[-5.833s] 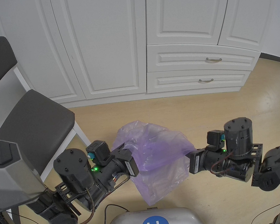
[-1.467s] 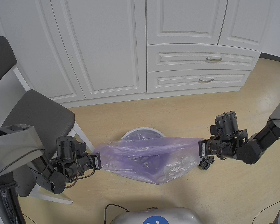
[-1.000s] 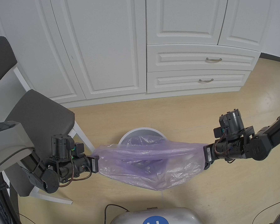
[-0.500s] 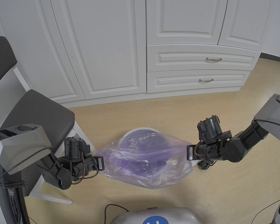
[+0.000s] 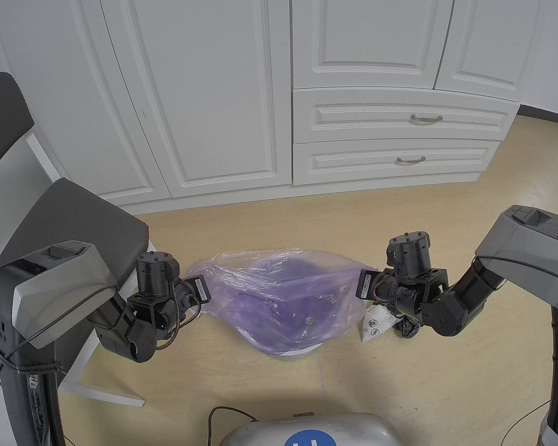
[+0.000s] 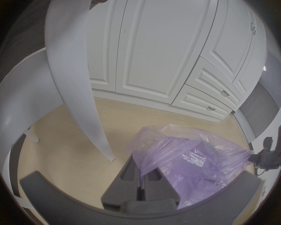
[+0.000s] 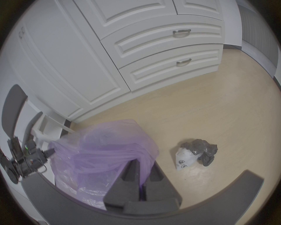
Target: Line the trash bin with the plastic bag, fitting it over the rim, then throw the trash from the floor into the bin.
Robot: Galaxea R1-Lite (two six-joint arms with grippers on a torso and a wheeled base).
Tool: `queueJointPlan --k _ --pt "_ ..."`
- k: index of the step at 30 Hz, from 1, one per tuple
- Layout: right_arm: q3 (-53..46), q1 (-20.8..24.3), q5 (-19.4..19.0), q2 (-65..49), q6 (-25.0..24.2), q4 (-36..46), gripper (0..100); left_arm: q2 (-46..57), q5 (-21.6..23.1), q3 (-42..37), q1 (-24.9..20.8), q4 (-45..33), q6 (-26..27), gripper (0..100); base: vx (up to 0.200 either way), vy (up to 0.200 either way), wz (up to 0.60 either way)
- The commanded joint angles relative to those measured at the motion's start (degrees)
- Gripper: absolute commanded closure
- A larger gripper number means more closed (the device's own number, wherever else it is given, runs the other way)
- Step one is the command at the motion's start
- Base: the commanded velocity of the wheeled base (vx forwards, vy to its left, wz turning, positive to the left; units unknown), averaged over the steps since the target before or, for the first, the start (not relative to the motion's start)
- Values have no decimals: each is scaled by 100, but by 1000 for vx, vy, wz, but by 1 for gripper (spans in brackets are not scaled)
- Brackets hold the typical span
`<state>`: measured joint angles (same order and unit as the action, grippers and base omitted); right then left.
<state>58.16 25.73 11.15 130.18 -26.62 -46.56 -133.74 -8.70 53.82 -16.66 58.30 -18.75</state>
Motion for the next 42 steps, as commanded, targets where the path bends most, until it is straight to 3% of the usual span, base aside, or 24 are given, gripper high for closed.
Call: queueJointPlan --k 1,4,12,17,24,33,38,42 --pt "-367 -69 1 -195 439 120 100 419 115 -355 -30 -117 117 100 0 0 0" --pt "-472 -95 10 -345 641 270 100 630 238 -531 -30 -310 302 100 0 0 0" --pt "-1035 -183 -70 -1584 1432 1421 100 2151 1037 -1058 23 -2156 855 100 0 0 0" --pt "-1237 -174 -78 -1927 1669 1641 100 2309 1160 -1058 58 -2771 1084 100 0 0 0" --pt "-1325 -148 -78 -1944 1880 1852 100 2230 1160 -1058 49 -2991 1295 100 0 0 0" --pt "-1149 90 -70 -1118 1880 2116 100 1131 1143 -794 23 -2868 1304 100 0 0 0" --pt "-771 90 -43 -573 1634 2063 100 604 1046 -504 32 -2718 1251 100 0 0 0" --pt "-631 125 1 -424 1247 1755 100 410 818 -478 84 -2138 1084 100 0 0 0"
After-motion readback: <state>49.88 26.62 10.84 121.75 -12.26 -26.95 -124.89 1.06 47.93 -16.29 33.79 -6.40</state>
